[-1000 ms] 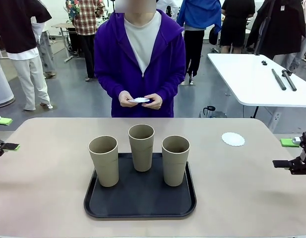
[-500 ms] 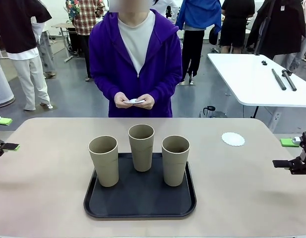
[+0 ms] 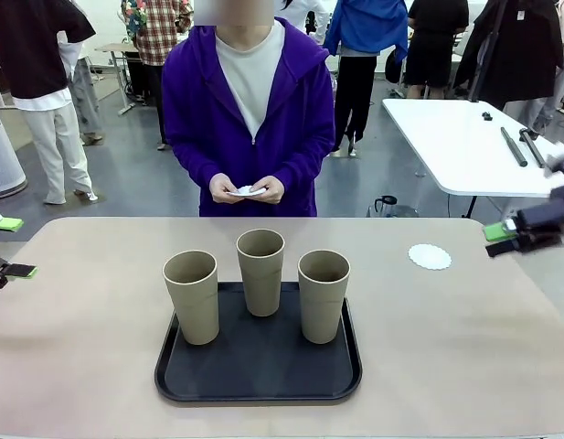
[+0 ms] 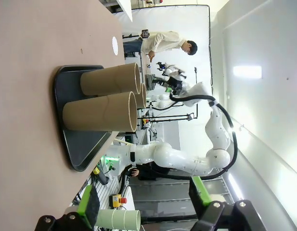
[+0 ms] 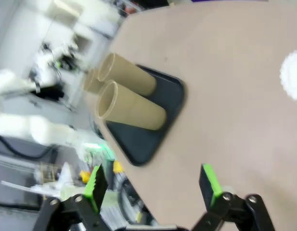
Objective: Place coasters on the table and set cups on them.
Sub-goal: Pick up one Reusable plastic cup and place it on a coaster set by the human.
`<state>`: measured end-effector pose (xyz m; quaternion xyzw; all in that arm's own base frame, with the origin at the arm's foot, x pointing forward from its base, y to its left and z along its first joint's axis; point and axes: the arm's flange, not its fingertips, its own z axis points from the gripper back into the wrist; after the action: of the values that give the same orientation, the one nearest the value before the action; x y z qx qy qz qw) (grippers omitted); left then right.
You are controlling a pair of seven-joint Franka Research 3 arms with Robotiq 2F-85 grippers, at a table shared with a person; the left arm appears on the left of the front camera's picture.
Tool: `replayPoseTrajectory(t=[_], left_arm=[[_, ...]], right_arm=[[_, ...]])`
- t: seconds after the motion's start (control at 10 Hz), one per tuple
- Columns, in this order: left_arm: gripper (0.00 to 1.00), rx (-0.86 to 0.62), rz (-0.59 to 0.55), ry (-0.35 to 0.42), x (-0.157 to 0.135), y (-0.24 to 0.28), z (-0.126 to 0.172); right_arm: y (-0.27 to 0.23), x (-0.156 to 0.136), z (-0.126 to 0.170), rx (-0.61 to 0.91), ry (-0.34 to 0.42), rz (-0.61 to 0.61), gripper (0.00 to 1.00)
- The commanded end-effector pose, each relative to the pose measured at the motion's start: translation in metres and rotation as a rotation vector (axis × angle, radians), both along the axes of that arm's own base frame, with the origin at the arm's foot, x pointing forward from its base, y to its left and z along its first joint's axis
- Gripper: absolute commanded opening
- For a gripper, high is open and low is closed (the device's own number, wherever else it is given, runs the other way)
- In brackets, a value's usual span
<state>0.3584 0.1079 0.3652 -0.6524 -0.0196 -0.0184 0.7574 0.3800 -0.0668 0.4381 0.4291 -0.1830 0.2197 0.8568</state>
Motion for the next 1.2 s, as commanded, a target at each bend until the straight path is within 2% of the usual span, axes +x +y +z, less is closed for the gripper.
replayPoseTrajectory(t=[0.0,0.1,0.2,0.4,0.6,0.9,1.0,1.1], left_arm=[[1.00,-0.014,0.001,-0.011,-0.001,0.001,0.002],[1.00,-0.014,0.001,-0.011,-0.001,0.001,0.002],[1.00,-0.014,0.001,-0.011,-0.001,0.001,0.002],[1.00,-0.014,0.001,-0.011,-0.001,0.001,0.002],[1.00,-0.014,0.001,-0.011,-0.001,0.001,0.002],[1.00,-0.014,0.001,-0.011,-0.001,0.001,0.002],[1.00,-0.014,0.001,-0.011,-0.001,0.001,0.002],[1.00,-0.014,0.001,-0.011,-0.001,0.001,0.002]], right_arm=[[0.030,0.005,0.029,-0.263,-0.219,0.165,1.00],[0.057,-0.004,0.048,-0.341,-0.277,0.302,1.00],[0.086,-0.011,0.059,-0.420,-0.285,0.412,1.00],[0.142,-0.030,0.065,-0.632,-0.229,0.567,1.00],[0.187,-0.055,0.060,-0.724,-0.235,0.695,1.00],[0.195,-0.052,0.038,-0.702,-0.262,0.696,1.00],[0.205,-0.059,0.057,-0.721,-0.242,0.735,1.00],[0.205,-0.059,0.057,-0.721,-0.242,0.735,1.00]])
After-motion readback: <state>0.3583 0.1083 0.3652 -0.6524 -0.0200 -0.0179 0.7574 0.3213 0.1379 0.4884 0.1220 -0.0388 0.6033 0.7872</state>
